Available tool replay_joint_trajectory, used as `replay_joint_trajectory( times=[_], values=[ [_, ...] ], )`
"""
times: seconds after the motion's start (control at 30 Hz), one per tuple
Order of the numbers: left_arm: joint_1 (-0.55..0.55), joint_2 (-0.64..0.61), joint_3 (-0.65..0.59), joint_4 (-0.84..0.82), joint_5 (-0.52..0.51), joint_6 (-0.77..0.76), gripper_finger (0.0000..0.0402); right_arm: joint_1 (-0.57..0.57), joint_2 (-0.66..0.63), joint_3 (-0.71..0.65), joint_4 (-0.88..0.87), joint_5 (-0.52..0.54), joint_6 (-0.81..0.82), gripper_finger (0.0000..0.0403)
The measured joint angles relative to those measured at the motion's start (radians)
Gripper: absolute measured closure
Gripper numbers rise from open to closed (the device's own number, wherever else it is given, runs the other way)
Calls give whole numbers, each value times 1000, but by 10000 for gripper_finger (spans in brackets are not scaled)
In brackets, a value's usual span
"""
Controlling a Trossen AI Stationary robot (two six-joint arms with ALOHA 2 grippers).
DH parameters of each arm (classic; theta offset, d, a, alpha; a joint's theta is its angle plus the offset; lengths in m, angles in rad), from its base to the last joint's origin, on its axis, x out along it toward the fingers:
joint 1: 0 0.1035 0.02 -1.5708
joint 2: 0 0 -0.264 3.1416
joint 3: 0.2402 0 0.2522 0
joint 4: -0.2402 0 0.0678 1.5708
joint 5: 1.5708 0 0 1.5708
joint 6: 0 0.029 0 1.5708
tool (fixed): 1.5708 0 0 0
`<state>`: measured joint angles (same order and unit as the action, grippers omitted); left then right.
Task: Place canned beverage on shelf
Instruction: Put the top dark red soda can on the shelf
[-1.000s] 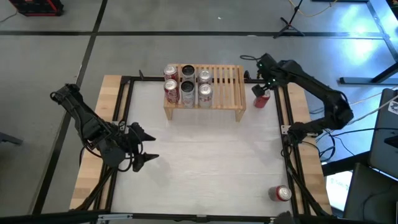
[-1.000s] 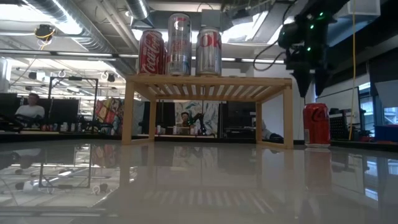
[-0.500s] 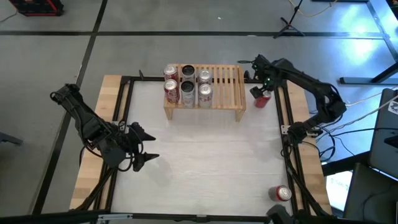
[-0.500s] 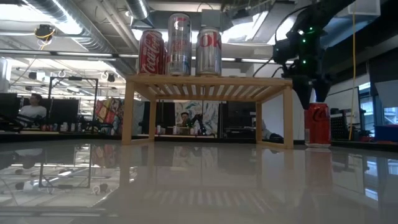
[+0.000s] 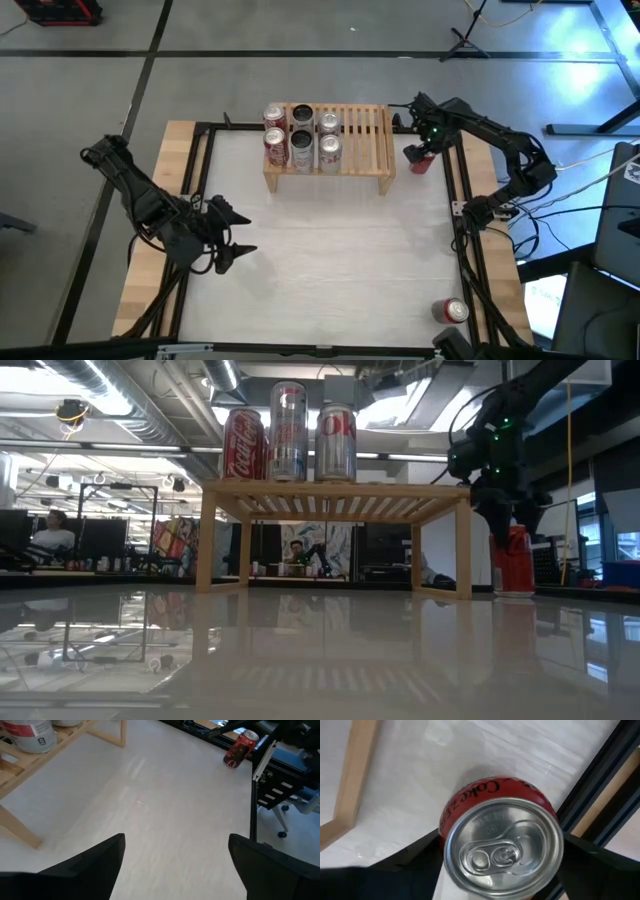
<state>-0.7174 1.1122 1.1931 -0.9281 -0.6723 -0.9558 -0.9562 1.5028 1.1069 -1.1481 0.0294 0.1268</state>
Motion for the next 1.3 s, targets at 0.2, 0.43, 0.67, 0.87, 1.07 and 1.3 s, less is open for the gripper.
replay_joint_trajectory(
  times=[0.2,0.43,0.67,0.87,1.07,1.3],
  values=[
    [19,0,0,0,-2,0,50,0,-16,0,-6,14,-16,140],
    [19,0,0,0,10,0,50,0,-74,129,-119,32,-26,140],
    [19,0,0,1,12,0,50,2,-101,374,-326,40,-29,140],
    [19,0,0,1,12,-1,50,50,-139,515,-433,40,30,140],
    [19,0,0,1,13,-1,50,211,-214,498,-430,13,139,140],
    [19,0,0,1,35,-1,50,446,-234,485,-424,4,296,140]
  ],
)
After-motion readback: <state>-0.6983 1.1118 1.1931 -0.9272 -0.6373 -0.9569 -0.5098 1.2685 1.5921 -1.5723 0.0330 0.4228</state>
